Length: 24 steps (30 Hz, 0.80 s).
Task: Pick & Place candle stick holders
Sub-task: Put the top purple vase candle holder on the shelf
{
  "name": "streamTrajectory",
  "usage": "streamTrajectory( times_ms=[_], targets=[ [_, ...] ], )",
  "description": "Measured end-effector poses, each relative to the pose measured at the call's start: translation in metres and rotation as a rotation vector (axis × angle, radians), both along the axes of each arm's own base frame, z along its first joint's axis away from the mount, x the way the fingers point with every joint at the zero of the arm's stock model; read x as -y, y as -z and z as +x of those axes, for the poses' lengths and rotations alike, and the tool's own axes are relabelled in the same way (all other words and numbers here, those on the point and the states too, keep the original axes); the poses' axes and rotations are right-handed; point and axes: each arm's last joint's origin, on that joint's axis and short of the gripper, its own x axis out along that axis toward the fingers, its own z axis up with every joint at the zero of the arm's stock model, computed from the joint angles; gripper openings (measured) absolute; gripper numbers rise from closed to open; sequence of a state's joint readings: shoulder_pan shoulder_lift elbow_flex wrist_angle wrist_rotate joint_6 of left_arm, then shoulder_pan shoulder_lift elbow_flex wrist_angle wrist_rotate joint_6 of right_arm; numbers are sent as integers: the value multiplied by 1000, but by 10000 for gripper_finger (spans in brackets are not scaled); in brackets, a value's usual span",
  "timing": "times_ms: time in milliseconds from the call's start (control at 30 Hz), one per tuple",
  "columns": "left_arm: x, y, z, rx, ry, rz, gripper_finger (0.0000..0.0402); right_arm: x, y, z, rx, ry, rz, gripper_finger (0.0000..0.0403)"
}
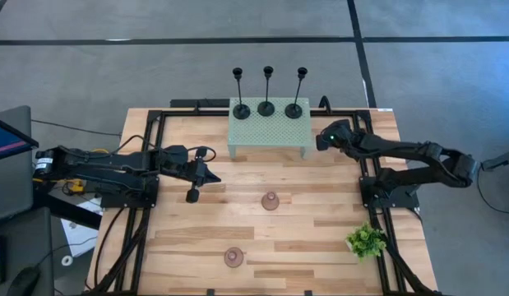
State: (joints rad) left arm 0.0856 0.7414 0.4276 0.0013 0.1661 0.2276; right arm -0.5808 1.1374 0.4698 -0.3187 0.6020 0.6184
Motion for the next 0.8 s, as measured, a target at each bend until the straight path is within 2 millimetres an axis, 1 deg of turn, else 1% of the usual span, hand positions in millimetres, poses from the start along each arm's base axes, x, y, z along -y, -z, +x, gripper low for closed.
streamTrajectory(
  times_ms=[133, 367, 467, 567, 667, 800],
  targets=[
    [0, 0, 0, 0, 0, 0, 7, -6, -10, -9, 6, 0, -5, 128],
    [0, 0, 0, 1, 0, 0, 6, -18, -34, -27, 56, -25, -42, 116],
    [0, 0, 0, 2, 0, -1, 5, -22, -52, -30, 112, -45, -58, 117],
    [0, -1, 0, 6, -2, -7, 7, -26, -71, -30, 164, -98, -74, 120],
    [0, -1, 0, 7, -2, -7, 8, -30, -94, -26, 219, -151, -99, 117],
    [0, -1, 0, 8, -2, -7, 6, -35, -123, -19, 250, -216, -130, 118]
  ],
)
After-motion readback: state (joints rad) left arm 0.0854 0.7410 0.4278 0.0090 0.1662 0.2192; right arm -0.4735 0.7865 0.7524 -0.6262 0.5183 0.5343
